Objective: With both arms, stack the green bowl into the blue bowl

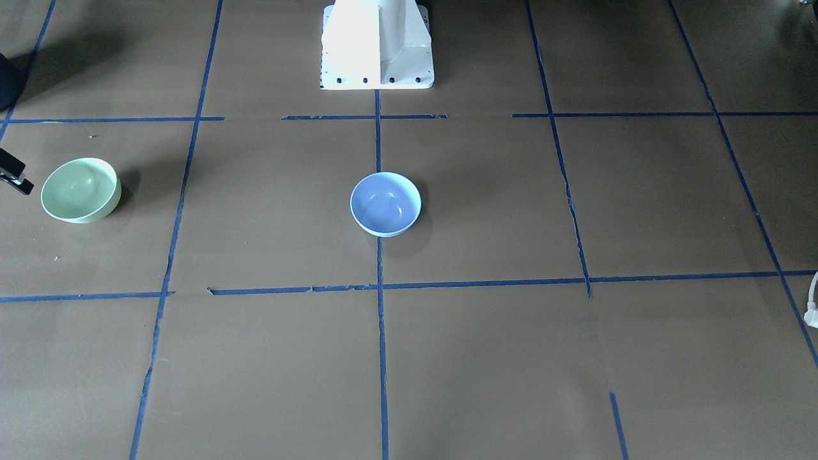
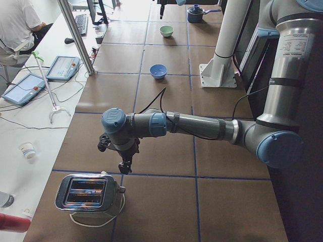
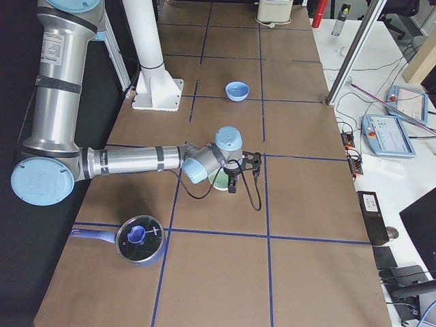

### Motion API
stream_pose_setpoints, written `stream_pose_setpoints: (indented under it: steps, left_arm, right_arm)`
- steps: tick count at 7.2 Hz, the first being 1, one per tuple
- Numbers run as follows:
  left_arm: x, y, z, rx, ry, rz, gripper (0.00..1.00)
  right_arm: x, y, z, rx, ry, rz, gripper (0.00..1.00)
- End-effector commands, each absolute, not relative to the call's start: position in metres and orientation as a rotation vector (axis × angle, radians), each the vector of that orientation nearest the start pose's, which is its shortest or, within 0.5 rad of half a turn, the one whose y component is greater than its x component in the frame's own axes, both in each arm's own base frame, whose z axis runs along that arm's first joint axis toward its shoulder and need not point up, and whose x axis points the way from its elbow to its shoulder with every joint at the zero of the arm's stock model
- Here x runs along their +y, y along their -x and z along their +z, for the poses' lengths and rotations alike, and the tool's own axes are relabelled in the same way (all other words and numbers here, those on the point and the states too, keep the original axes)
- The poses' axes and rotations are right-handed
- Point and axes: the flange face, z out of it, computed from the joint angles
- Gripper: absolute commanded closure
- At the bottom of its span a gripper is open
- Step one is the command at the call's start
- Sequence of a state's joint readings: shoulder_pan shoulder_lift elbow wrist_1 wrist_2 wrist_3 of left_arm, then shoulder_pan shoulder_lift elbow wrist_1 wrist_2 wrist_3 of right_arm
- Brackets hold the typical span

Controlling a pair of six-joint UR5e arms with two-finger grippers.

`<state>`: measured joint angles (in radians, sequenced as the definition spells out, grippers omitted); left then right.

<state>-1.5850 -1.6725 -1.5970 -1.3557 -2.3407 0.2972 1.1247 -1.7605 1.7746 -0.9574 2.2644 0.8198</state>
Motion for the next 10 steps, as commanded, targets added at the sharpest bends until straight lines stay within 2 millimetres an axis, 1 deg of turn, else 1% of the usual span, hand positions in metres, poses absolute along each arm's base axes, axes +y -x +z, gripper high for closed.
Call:
stream_pose_setpoints:
  steps: [1,2,3,4,5,6,8,9,10]
  left_arm:
    - [-0.524,0.072,0.615,0.775,-0.038,0.234,0.00]
    - [-0.525,0.072,0.615,0.775,-0.039,0.235,0.00]
    - [-0.524,0.072,0.615,0.775,-0.039,0.235,0.00]
    - [-0.524,0.073,0.614,0.774,-0.041,0.234,0.00]
    - [-0.523,0.072,0.615,0.775,-0.039,0.235,0.00]
    - [-0.523,0.073,0.615,0.775,-0.040,0.233,0.00]
    - [-0.523,0.073,0.615,0.775,-0.040,0.233,0.00]
    - [-0.523,0.073,0.615,0.775,-0.040,0.233,0.00]
    - [-0.523,0.072,0.615,0.773,-0.039,0.235,0.00]
  right_arm:
    - [-0.405,0.162,0.612,-0.906,-0.103,0.101,0.07]
    - [-0.398,0.165,0.639,-0.916,-0.108,0.084,0.10]
    - [-0.394,0.171,0.647,-0.914,-0.097,0.070,0.18]
    - [-0.390,0.178,0.650,-0.912,-0.085,0.054,0.48]
    - [-0.388,0.176,0.652,-0.913,-0.083,0.054,0.87]
    - [-0.387,0.176,0.648,-0.920,-0.085,0.050,1.00]
    - [-0.390,0.182,0.615,-0.982,-0.071,0.049,1.00]
    - [-0.395,0.186,0.601,-1.003,-0.060,0.087,1.00]
    - [-0.417,0.201,0.563,-1.037,-0.050,0.130,1.00]
